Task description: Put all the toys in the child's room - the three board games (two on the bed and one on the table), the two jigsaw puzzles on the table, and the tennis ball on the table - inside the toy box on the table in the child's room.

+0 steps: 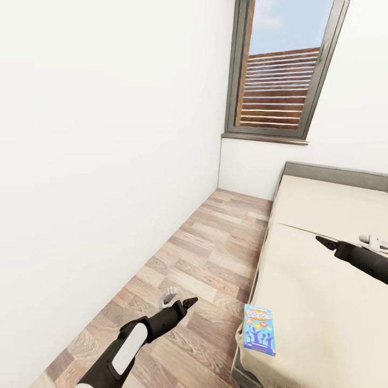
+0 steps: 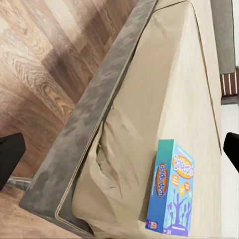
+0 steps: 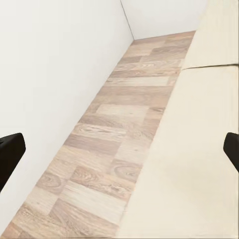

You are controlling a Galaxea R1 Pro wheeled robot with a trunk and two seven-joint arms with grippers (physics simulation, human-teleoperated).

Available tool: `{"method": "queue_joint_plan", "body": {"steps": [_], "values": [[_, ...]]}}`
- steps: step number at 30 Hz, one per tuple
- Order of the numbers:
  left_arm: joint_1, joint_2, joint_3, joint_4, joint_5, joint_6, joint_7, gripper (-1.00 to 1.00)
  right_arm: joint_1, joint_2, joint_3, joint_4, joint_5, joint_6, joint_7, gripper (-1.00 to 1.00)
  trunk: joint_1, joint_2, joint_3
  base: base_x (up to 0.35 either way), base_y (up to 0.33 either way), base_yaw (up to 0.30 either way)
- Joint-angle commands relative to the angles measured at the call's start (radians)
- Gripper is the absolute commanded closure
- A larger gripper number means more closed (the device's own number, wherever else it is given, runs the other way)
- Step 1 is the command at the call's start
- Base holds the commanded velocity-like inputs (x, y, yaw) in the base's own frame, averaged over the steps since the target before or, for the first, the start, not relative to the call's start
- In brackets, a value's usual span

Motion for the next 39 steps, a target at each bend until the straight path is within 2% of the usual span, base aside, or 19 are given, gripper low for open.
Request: {"method": "queue_joint_plan", "body": {"steps": [1, 13, 39], "values": [[-0.001, 0.000, 0.000, 0.000, 0.006, 0.005, 0.000, -1.00, -0.001, 0.000, -0.002, 0.000, 0.005, 0.005, 0.007, -1.00, 0.000, 0.000, -0.001, 0.001, 0.000, -0.240], [-0.015, -0.001, 0.000, 0.020, 0.006, -0.011, -0.031, -1.00, -0.001, 0.000, -0.004, -0.002, 0.004, 0.036, 0.008, -1.00, 0.000, 0.000, -0.001, 0.000, 0.000, -0.176], [-0.019, 0.001, -0.001, 0.035, 0.004, -0.030, -0.057, -1.00, -0.001, 0.000, -0.004, -0.003, 0.004, 0.043, 0.009, -1.00, 0.000, 0.000, -0.001, 0.000, 0.000, -0.020]]}}
